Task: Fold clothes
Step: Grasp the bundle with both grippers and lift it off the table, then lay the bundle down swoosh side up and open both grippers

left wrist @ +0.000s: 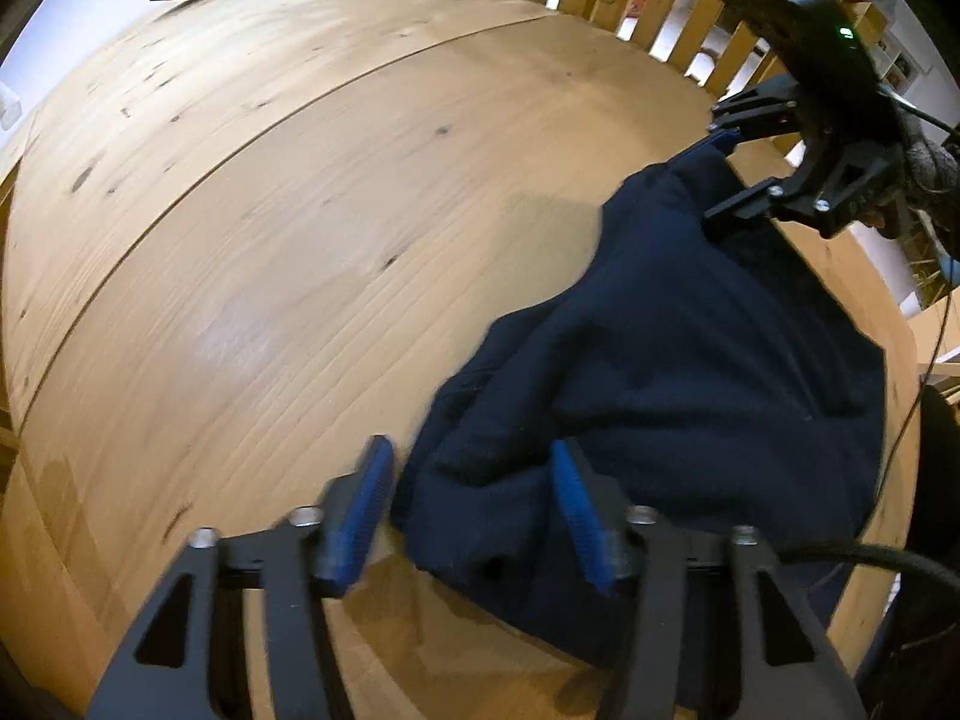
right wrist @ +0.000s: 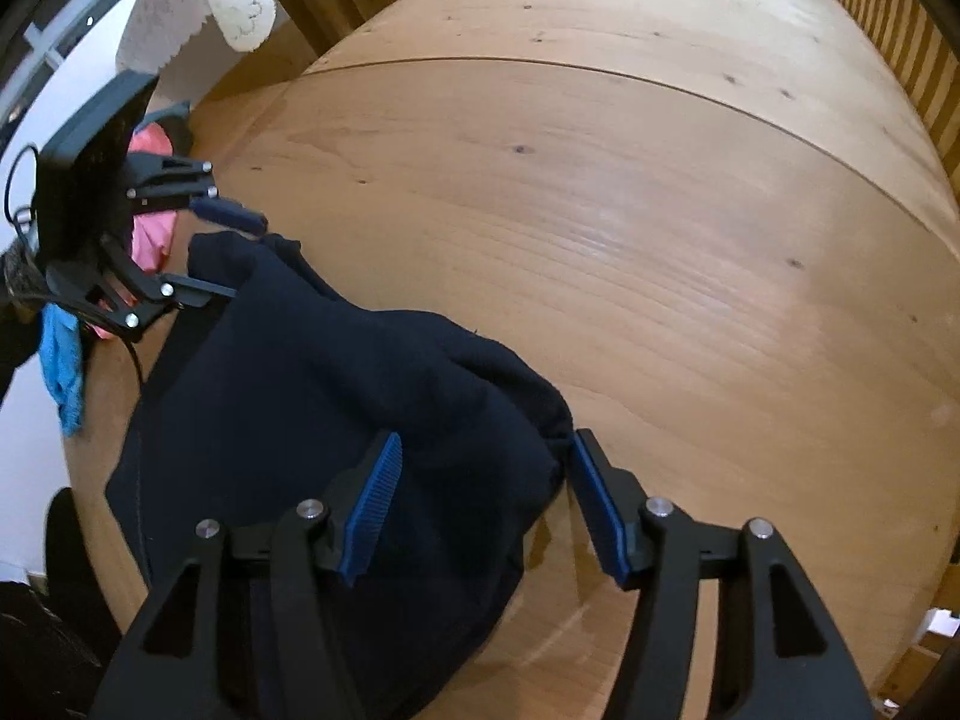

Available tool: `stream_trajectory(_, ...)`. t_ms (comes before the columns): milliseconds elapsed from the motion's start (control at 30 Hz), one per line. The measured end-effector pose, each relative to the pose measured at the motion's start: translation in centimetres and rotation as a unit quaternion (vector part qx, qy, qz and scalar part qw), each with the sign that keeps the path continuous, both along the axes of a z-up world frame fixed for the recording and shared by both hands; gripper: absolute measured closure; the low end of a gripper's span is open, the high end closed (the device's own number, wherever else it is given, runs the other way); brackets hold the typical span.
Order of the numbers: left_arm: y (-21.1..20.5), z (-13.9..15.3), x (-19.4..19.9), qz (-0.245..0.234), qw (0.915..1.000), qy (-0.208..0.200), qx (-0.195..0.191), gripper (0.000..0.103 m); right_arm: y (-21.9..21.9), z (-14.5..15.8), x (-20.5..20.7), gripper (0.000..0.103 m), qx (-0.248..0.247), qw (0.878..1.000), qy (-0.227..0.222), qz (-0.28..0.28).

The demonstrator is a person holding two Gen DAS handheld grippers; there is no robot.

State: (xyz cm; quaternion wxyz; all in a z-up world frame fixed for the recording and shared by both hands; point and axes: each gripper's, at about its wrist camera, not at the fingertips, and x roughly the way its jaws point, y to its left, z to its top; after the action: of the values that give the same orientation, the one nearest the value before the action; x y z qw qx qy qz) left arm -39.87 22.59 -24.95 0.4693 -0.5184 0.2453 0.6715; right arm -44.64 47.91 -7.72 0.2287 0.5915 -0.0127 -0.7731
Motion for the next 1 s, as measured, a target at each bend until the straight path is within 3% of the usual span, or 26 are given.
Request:
stream_trajectory(33,0.1,0.1,0.3,-0.004,1.0,0.001,0.003,0.075,0.0,-0.2,-0.2,0.086,-0.013,1.0,-0.017,0.001)
stream_trajectory(100,0.2,0.2,0.9,-0.012,0.9999,0.004,0.01,0.085,-0.4,-0.4,-0.3,0.086,-0.02,0.999,-0.027,-0.003)
stream_trajectory(267,-0.8,0.6,1.6,0.05,0.9982,0.002,0.034,0.091,-1.2,0.9,1.3,0.088,0.012,1.0,-0.007,-0.006)
stream_trajectory(400,-2.5,2.8,2.3,0.082,0.9946,0.001,0.063,0.092,-1.7,3.9,2.0,0.089,-0.002,1.0,0.018,-0.018)
stream_trajectory(600,-4.7,13.4,4.3,0.065,0.9875,0.089,0.112,0.092,-3.1,13.1,4.2,0.089,0.015,0.993,0.113,-0.014)
stream_trajectory(700,-6.0,19.1,7.5,0.047,0.9777,0.152,0.137,0.092,-3.8,18.3,6.2,0.089,0.023,0.986,0.164,-0.012)
stream_trajectory(767,-7.3,21.0,10.9,0.027,0.9732,0.176,0.146,0.092,-4.3,19.4,9.0,0.089,0.029,0.984,0.174,-0.007)
stream_trajectory(867,-9.7,19.0,18.4,-0.022,0.9739,0.185,0.129,0.091,-5.1,18.8,14.2,0.085,0.04,0.985,0.171,-0.002)
stream_trajectory(900,-10.5,17.5,20.4,-0.029,0.9782,0.168,0.118,0.088,-5.5,17.0,16.5,0.081,0.045,0.986,0.159,-0.007)
stream_trajectory(967,-11.5,13.0,23.7,-0.027,0.9906,0.106,0.082,0.087,-5.4,13.4,20.5,0.064,0.045,0.993,0.106,-0.015)
stream_trajectory(1000,-12.2,10.8,25.1,-0.023,0.9949,0.075,0.063,0.087,-5.2,11.5,22.5,0.064,0.043,0.996,0.074,-0.018)
